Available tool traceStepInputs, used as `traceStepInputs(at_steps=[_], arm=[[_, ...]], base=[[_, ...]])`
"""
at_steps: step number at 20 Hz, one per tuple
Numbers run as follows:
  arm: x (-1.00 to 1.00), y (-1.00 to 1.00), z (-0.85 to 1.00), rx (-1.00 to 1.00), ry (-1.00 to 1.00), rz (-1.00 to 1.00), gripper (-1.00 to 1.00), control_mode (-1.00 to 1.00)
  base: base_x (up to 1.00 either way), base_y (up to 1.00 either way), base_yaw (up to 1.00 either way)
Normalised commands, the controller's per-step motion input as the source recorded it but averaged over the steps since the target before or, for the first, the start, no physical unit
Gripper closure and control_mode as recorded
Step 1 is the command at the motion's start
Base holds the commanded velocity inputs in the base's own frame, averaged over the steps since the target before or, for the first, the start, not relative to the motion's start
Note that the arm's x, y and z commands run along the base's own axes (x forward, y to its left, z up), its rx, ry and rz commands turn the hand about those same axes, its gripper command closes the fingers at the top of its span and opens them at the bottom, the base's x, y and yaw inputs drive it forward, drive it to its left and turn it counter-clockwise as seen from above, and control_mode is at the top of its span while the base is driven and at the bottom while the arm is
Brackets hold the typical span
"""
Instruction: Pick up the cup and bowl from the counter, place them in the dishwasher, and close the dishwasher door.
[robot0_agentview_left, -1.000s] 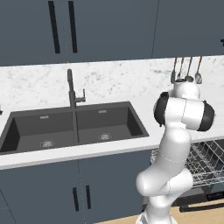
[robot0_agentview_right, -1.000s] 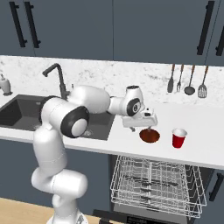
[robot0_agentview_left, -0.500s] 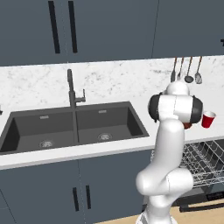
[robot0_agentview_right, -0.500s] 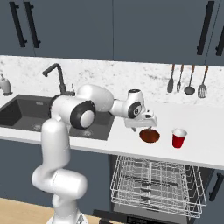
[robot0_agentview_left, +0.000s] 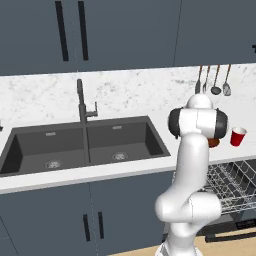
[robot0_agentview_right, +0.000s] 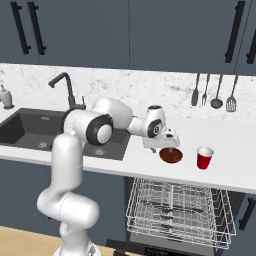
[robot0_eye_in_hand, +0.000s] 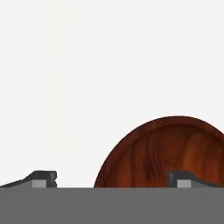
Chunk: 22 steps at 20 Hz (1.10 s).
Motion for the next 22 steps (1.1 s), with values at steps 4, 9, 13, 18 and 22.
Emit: traceStepInputs(at_steps=[4,9,13,18,22], arm=[[0.07,0.01,-0.36,0.00,0.00,0.00,-1.00,-1.00],[0.00,0.00,-0.22,0.00,0.00,0.00,-1.00,-1.00],[0.00,0.00,-0.22,0.00,0.00,0.00,1.00,-1.00],[0.00,0.00,-0.04,0.00,0.00,0.00,1.00,-1.00],[-0.30,0.33,0.16,0.01,-0.13,0.01,1.00,-1.00]], base=[[0.00,0.00,0.00],[0.00,0.00,0.00],[0.00,0.00,0.00],[0.00,0.00,0.00],[0.00,0.00,0.00]])
